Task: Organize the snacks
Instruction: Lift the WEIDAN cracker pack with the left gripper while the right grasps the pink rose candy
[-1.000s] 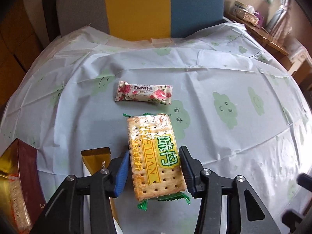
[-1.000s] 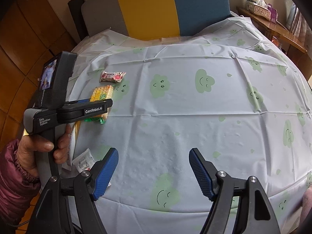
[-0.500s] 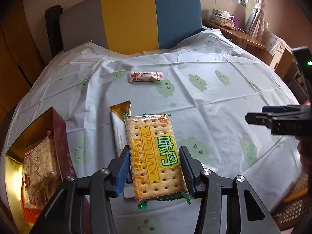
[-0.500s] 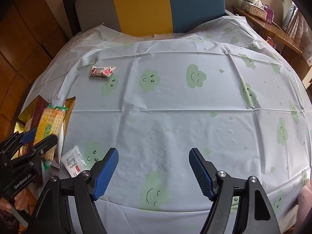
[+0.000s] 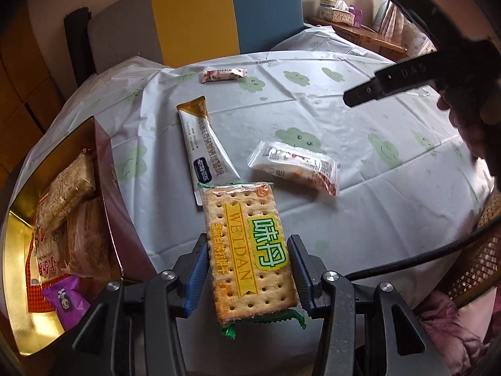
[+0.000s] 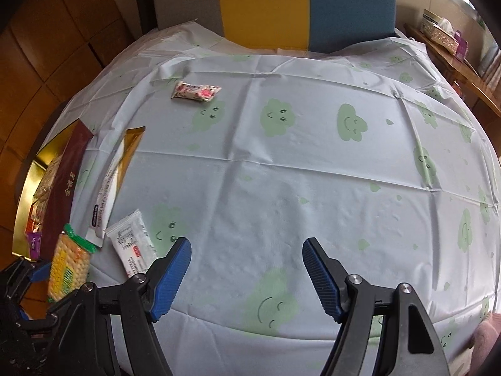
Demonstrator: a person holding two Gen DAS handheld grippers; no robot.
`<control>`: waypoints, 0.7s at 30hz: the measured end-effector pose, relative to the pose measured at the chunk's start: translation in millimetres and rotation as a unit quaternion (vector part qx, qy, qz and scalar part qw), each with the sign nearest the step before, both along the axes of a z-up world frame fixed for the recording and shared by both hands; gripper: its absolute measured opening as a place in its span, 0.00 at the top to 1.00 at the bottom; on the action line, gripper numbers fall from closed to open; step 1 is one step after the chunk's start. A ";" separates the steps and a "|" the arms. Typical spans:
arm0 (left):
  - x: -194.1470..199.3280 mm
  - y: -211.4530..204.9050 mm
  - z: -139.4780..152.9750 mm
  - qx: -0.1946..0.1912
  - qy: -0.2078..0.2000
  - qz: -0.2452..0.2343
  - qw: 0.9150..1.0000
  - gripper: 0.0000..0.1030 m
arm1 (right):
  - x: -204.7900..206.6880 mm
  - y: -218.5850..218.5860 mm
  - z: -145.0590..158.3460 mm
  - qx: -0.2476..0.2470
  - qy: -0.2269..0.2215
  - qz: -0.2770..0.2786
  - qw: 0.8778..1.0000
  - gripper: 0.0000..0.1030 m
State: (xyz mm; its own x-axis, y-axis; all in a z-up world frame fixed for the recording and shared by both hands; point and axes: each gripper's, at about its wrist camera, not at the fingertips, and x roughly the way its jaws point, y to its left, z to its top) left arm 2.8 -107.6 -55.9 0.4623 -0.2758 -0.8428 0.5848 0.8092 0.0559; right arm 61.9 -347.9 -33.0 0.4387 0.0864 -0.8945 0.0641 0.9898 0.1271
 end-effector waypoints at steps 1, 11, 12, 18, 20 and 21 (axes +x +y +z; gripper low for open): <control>-1.7 0.9 -2.8 0.000 0.001 -0.002 1.000 0.52 | 3.0 6.6 2.5 -0.008 -0.001 0.013 1.000 0.33; 1.7 13.6 -16.6 -0.025 0.018 -0.003 1.000 0.52 | 91.9 52.4 11.4 -0.075 -0.014 0.121 0.990 0.44; 1.8 13.8 -17.4 -0.027 0.018 -0.003 0.999 0.52 | 103.4 55.1 10.1 -0.082 -0.015 0.127 0.988 0.44; 3.1 14.7 -20.3 -0.030 0.020 -0.011 0.999 0.52 | 168.5 75.3 2.9 -0.128 -0.021 0.176 0.976 0.44; 3.6 16.5 -20.0 -0.035 0.024 -0.013 0.999 0.52 | 187.5 83.2 -3.2 -0.150 -0.014 0.194 0.969 0.44; 4.1 17.1 -20.0 -0.036 0.026 -0.014 0.999 0.52 | 195.9 86.7 -6.0 -0.160 -0.012 0.201 0.966 0.44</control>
